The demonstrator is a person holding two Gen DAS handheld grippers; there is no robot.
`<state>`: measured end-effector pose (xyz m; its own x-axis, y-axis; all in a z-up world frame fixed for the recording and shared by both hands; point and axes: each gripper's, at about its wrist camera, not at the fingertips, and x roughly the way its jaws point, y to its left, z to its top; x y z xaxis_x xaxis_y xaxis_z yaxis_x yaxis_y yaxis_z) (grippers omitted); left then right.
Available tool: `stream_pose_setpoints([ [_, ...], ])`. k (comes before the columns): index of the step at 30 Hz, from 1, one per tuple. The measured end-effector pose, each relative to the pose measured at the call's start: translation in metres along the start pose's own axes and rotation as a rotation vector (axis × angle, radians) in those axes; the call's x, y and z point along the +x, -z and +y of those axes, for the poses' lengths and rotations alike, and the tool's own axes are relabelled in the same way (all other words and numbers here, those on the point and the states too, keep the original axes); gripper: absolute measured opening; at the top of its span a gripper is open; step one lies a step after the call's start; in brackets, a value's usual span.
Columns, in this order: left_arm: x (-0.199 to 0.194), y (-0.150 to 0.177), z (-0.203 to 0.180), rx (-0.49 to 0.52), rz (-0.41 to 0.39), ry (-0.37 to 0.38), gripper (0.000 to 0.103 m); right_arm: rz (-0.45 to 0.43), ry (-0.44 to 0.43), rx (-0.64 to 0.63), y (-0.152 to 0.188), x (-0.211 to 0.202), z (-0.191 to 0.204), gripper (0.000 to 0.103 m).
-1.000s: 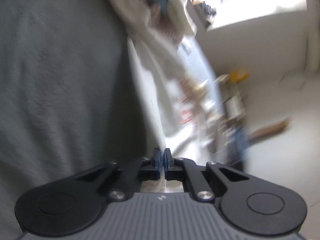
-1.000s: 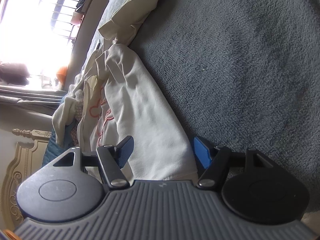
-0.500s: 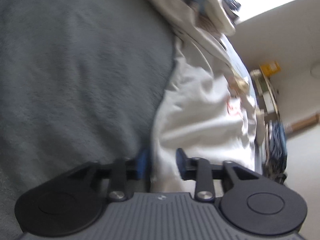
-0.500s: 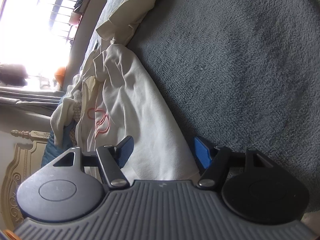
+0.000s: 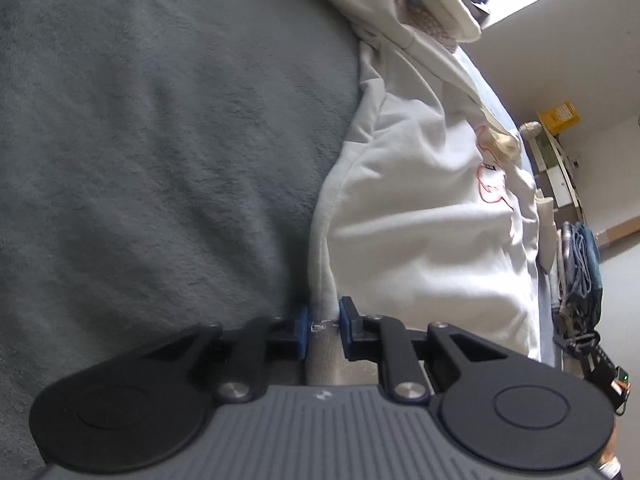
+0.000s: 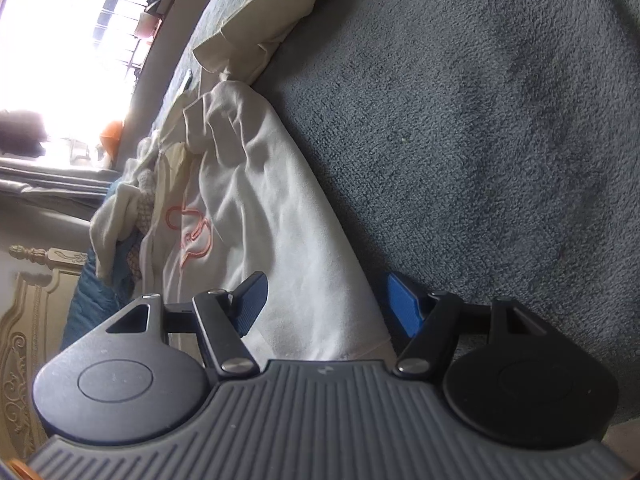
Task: Fold clothes
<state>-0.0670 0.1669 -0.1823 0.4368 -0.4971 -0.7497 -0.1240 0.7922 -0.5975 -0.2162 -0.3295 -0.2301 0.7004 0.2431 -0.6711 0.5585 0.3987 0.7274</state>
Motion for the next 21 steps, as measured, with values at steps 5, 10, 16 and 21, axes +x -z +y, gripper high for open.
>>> stream_pose_setpoints([
  [5, 0.001, 0.002, -0.004, 0.046, -0.01, -0.024, 0.017, 0.057, 0.066, -0.102, 0.005, 0.009, 0.015, 0.057],
  [10, 0.001, 0.003, 0.0, 0.046, -0.007, -0.016, 0.017, 0.026, 0.071, -0.249, 0.013, 0.006, 0.055, 0.005],
  [16, 0.001, 0.003, -0.002, 0.05, -0.003, -0.019, 0.017, 0.131, 0.026, -0.693, 0.063, 0.052, 0.156, 0.02],
  [21, 0.0, 0.003, 0.001, 0.046, 0.001, -0.012, 0.017, 0.166, 0.18, -1.121, 0.127, 0.067, 0.181, 0.069],
])
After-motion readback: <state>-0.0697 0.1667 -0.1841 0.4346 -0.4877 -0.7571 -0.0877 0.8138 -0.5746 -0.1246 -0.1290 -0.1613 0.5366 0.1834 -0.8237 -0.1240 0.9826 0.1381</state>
